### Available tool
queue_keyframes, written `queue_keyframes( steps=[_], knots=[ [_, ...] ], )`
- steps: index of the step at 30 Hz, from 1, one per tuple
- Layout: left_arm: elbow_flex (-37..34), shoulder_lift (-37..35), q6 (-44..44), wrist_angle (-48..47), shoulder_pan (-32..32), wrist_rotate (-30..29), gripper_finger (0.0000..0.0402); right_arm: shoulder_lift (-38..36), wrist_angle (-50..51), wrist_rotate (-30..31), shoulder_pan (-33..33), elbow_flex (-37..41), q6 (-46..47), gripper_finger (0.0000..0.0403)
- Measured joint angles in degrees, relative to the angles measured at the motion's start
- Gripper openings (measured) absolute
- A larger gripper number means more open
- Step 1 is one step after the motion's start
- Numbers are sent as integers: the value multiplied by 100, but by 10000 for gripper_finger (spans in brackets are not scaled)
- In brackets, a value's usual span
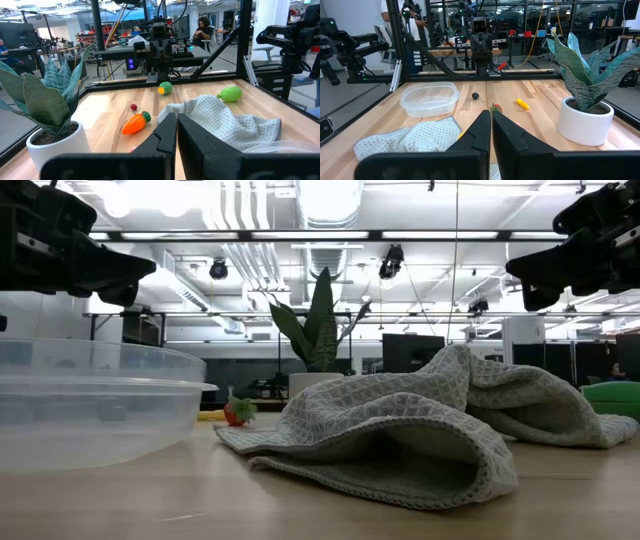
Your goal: Pick and placing Produce into tupperware
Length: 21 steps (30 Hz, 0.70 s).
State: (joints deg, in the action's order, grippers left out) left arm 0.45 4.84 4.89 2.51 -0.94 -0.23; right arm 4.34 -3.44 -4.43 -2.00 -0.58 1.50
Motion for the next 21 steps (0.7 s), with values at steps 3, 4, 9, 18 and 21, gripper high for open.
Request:
queue_keyframes(
  steps=[3, 4, 9, 18, 21],
  knots=[
    [2, 0, 0, 1, 1, 0, 0, 0, -2, 0, -1, 0, 0, 9],
    [1, 0, 0, 2, 0, 2, 0, 0, -1, 1, -1, 0, 0, 9],
    [2, 0, 0, 1, 0, 0, 0, -2, -2, 1, -1, 2, -341, 9],
    [2, 0, 2, 1, 0, 0, 0, 0, -2, 1, 0, 2, -89, 9],
    [2, 0, 0, 2, -1, 0, 0, 0, -1, 1, -1, 1, 38, 9]
  ],
)
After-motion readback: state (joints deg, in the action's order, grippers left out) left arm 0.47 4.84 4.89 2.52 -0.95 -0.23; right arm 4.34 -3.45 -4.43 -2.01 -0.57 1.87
